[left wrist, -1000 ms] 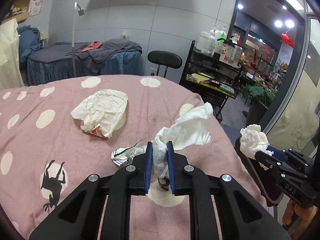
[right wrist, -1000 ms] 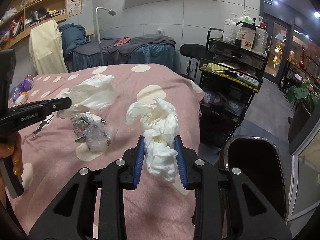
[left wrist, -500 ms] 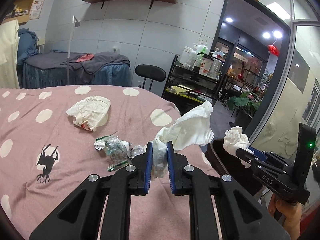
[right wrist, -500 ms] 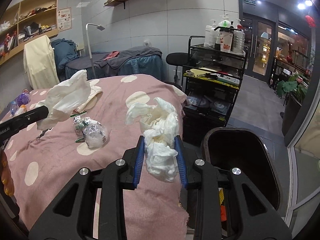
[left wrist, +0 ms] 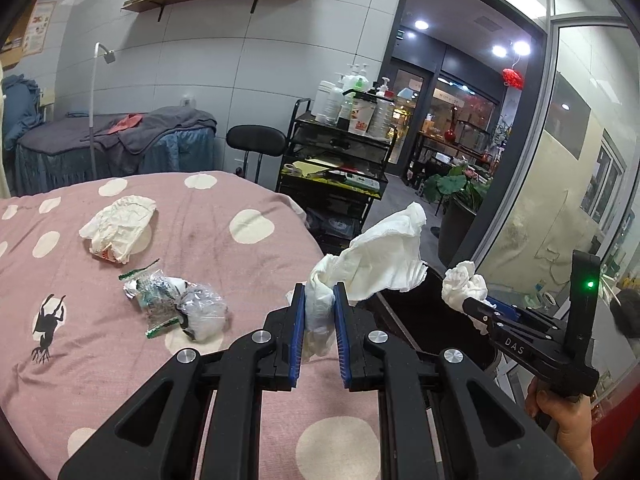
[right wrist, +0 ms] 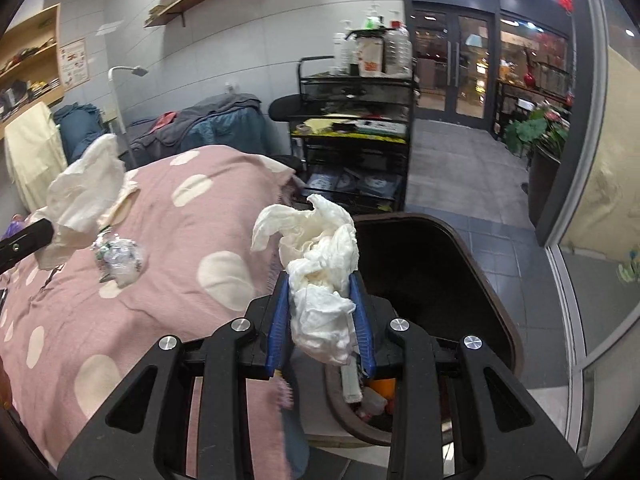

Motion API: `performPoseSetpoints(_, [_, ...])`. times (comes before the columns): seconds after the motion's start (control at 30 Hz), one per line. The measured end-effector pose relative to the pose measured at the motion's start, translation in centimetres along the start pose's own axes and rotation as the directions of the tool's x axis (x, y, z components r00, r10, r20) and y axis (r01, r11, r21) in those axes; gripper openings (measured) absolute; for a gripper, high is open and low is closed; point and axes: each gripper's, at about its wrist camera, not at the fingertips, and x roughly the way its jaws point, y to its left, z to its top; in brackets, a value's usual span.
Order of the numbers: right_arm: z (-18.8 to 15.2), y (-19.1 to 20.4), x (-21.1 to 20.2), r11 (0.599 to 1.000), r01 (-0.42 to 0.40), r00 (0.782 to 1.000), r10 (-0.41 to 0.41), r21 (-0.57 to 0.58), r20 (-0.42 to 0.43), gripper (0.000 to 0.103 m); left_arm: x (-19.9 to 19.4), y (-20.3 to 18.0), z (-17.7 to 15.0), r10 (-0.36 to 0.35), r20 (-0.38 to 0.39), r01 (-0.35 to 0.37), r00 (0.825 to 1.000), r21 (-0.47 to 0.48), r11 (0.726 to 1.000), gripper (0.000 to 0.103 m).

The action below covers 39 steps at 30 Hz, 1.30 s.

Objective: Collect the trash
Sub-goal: 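Carry the tissue over the bin and open the right tool, then move the white tissue over the bin and open the left tool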

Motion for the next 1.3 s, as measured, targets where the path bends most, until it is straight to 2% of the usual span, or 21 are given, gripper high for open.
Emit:
performPoseSetpoints(0.43, [-2.2, -6.8, 4.4, 0.984, 0.136, 0.986, -0.123, 0.118, -0.112, 0.031, 1.5, -2.8, -0.1, -0.053, -0.027, 0.054, 0.998, 0.045, 0.998, 0.014])
performPoseSetpoints(0.5, [-2.5, -7.5, 5.3, 0.980, 0.145, 0.983, -0.126, 0.137, -0.134, 0.036, 1.6, -3.1, -0.1, -0.059, -0.029, 0.060, 0.998, 0.049, 0.997, 0.014])
performPoseSetpoints(0.57, [-2.8, -7.8, 5.9, 0.977, 0.151, 0.980, -0.128, 0.150, -0.153, 0.056, 1.7, -3.4, -0.1, -0.065, -0.031, 0.066, 0.997, 0.053, 0.996, 0.014])
performPoseSetpoints(0.63, [-3.3, -7.9, 6.2, 0.975, 0.157, 0.979, -0.133, 0.156, -0.154, 0.064, 1.9, -3.6, -0.1, -0.066, -0.034, 0.068, 0.997, 0.060, 0.996, 0.014])
performPoseSetpoints(0.77, [-3.8, -7.6, 6.0, 0.977, 0.163, 0.979, -0.143, 0.139, -0.144, 0.070, 2.4, -3.9, -0.4, -0.078, -0.055, 0.081, 0.995, 0.060, 0.995, 0.014])
performPoseSetpoints(1.0, [-4.0, -7.5, 4.2, 0.975, 0.149, 0.986, -0.134, 0.164, -0.104, 0.071, 3.1, -5.4, -0.3, -0.097, -0.068, 0.103, 0.993, 0.090, 0.991, 0.014])
performPoseSetpoints(1.07, [-4.0, -7.4, 3.5, 0.974, 0.148, 0.987, -0.134, 0.170, -0.089, 0.079, 3.5, -5.9, -0.1, -0.107, -0.072, 0.114, 0.992, 0.099, 0.988, 0.014])
performPoseSetpoints(1.1, [-4.0, -7.4, 3.1, 0.974, 0.147, 0.987, -0.135, 0.171, -0.082, 0.080, 3.7, -6.2, 0.0, -0.113, -0.076, 0.120, 0.991, 0.103, 0.987, 0.014])
performPoseSetpoints(1.3, [-4.3, -7.0, 1.2, 0.977, 0.135, 0.990, -0.127, 0.167, -0.057, 0.080, 5.8, -8.7, 0.5, -0.157, -0.108, 0.171, 0.982, 0.137, 0.976, 0.014])
